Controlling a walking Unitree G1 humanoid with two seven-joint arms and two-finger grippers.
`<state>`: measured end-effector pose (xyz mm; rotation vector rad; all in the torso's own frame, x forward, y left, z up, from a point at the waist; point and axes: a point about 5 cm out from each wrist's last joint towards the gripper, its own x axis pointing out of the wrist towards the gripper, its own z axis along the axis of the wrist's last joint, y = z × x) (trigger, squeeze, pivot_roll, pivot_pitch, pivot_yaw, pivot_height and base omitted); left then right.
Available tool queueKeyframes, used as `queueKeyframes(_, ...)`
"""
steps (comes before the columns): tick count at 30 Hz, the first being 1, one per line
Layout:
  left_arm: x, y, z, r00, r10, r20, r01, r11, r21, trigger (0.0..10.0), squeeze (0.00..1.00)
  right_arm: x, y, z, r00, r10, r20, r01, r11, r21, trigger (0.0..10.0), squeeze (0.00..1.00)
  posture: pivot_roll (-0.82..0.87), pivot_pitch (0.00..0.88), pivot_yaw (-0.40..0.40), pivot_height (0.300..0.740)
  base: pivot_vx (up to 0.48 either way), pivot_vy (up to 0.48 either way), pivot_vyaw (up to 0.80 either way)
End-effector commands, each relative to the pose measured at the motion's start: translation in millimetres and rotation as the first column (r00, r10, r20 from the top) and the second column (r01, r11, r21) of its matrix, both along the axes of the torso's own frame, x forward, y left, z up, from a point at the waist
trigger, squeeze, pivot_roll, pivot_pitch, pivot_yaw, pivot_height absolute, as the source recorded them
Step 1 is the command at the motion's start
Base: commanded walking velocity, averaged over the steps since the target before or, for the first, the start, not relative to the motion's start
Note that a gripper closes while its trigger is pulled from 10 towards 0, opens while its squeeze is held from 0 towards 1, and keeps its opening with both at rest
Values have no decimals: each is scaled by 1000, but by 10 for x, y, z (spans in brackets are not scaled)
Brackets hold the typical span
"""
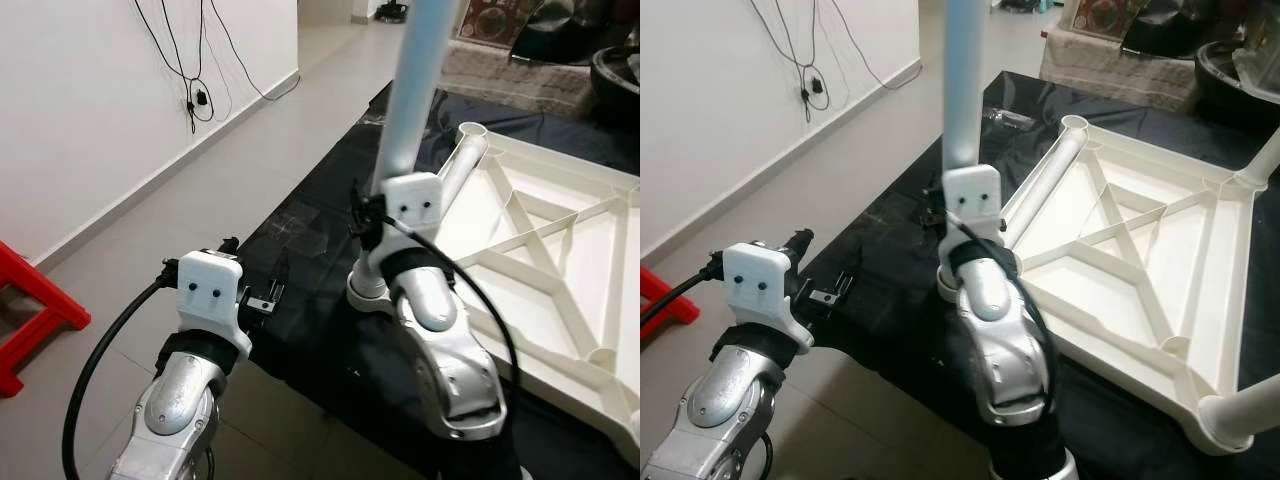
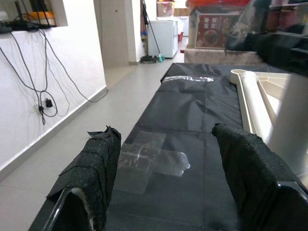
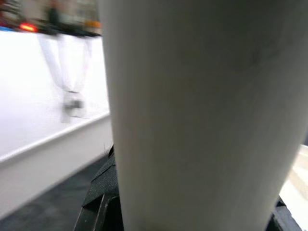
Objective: Building children table
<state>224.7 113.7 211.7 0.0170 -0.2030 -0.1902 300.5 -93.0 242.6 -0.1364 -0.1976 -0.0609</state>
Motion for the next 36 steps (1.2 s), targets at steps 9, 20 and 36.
queueKeyframes(9,9,11,-39,1000,5,-4,-5,1000,10,10000,0,129,-180,-239,975,-48,-218,87,981,172,10000,0,85,109,-25,740,0,0,0)
queueKeyframes(20,98,32,-46,1000,-2,-13,2,1000,1,10000,1000,43,158,513,897,389,209,-441,815,375,10000,0,84,81,-25,740,0,0,0)
queueKeyframes(36,507,-99,-346,965,-203,-168,234,953,192,10000,0,-30,362,451,761,608,228,-643,657,392,10000,0,78,20,-14,740,0,0,0)
